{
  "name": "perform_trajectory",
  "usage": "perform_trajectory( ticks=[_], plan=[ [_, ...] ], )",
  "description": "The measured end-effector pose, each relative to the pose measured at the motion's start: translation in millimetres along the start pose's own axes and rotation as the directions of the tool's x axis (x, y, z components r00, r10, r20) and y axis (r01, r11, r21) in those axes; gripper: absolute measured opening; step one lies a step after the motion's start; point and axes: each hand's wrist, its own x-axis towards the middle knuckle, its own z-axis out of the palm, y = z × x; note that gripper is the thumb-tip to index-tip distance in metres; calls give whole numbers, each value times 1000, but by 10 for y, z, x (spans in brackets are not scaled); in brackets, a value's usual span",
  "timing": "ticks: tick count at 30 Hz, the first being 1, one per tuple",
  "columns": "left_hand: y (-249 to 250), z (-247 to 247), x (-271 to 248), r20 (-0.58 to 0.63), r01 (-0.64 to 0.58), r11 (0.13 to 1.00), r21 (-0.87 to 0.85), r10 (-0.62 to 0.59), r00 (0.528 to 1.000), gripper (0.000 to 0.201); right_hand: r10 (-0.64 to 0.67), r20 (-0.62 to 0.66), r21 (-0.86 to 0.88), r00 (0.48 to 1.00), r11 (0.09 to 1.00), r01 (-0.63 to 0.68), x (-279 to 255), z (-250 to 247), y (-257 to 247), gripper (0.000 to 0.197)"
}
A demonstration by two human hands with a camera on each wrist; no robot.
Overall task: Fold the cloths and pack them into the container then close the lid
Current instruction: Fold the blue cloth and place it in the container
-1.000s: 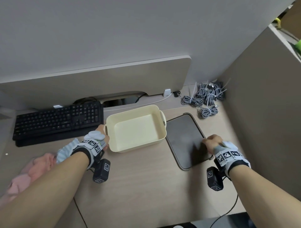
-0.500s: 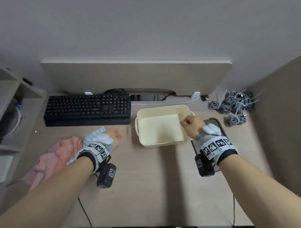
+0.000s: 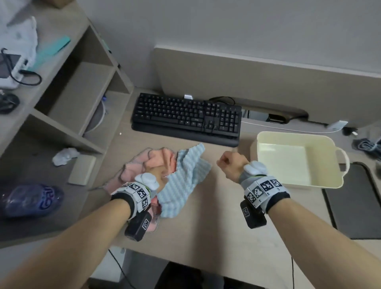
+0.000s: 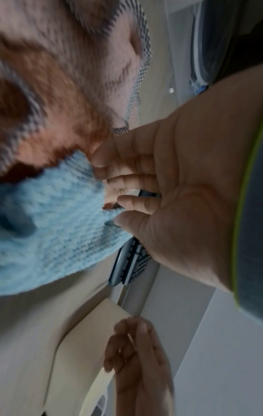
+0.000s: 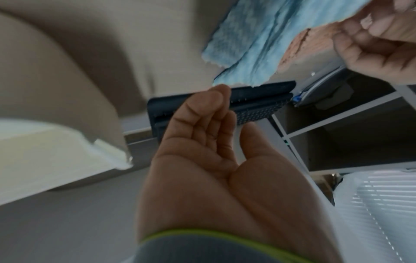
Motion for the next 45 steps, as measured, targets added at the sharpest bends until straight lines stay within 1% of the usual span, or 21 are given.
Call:
perform_trajectory(
  ticks=[1, 2, 3, 5, 8, 12, 16, 17, 19, 21, 23, 26, 28, 30, 32, 34, 36, 39, 41, 43, 45],
  plan=[
    [1, -32, -69, 45, 44, 991, 126, -50, 998, 12, -4, 22, -9, 1000, 1000, 4, 83, 129, -58, 19],
    [-63, -21, -85, 41, 96, 977, 192, -106, 994, 21, 1, 42, -11, 999, 1000, 0, 176, 251, -91, 21],
    [-99, -13, -118, 58, 138, 971, 195, -152, 987, 30, 17, 60, -18, 998, 1000, -16, 286, 370, -90, 25],
    [-176, 36, -172, 51, 174, 977, 124, -182, 982, 39, 41, 91, -39, 995, 999, -38, 408, 552, -136, 31],
    [-299, 92, -175, 8, 166, 980, 113, -168, 986, 42, 110, 99, -143, 989, 985, -95, 363, 585, -330, 34],
    [-426, 114, -124, 28, 207, 971, 124, -212, 977, 38, 159, 40, -204, 987, 968, -147, 429, 746, -411, 38],
    [-474, 120, -97, 59, 223, 971, 91, -229, 972, 39, 123, 103, -42, 987, 992, -119, 409, 910, -484, 37],
    [-474, 116, -101, 55, 215, 973, 79, -220, 974, 40, 99, 113, -21, 989, 995, -97, 389, 926, -483, 31],
    [-475, 106, -98, 46, 202, 975, 91, -207, 977, 38, 90, 119, 1, 989, 996, -91, 299, 887, -530, 9],
    [-470, 70, -92, 23, 199, 970, 137, -204, 979, 31, 60, 85, 86, 995, 994, -67, 210, 834, -603, 21],
    [-373, -31, -71, -24, 183, 974, 134, -182, 983, 34, 25, 25, 204, 999, 979, -30, 89, 707, -667, 26],
    [-182, -217, 47, -81, 126, 992, 30, -124, 989, 58, -63, -26, 304, 998, 950, 68, -90, 473, -749, 17],
    [9, -357, 147, -98, 91, 995, -50, -96, 991, 74, -108, -51, 344, 993, 932, 119, -185, 299, -800, 10],
    [203, -473, 231, -118, 55, 994, -96, -66, 991, 88, -163, -100, 350, 982, 918, 188, -258, 140, -824, 13],
    [404, -569, 259, -130, -12, 988, -155, -8, 991, 95, -215, -152, 327, 965, 910, 254, -350, -42, -826, 10],
    [573, -620, 253, -115, -66, 983, -169, 47, 992, 94, -278, -186, 318, 942, 891, 325, -436, -216, -832, 5],
    [686, -611, 230, -95, -110, 991, -80, 102, 990, 87, -313, -203, 358, 928, 859, 367, -492, -347, -828, 3],
    [875, -585, 145, -54, -186, 982, 31, 187, 981, 70, -337, -217, 414, 916, 818, 399, -583, -552, -793, 14],
    [1006, -583, 96, -44, -231, 973, 0, 231, 972, 58, -369, -213, 442, 905, 790, 426, -613, -633, -811, 21],
    [1188, -565, 18, -55, -272, 958, -91, 268, 962, 52, -399, -222, 452, 890, 766, 457, -667, -740, -805, 28],
    [1349, -561, -51, -116, -314, 929, -194, 296, 948, 49, -418, -211, 451, 884, 760, 467, -699, -836, -784, 34]
  ],
)
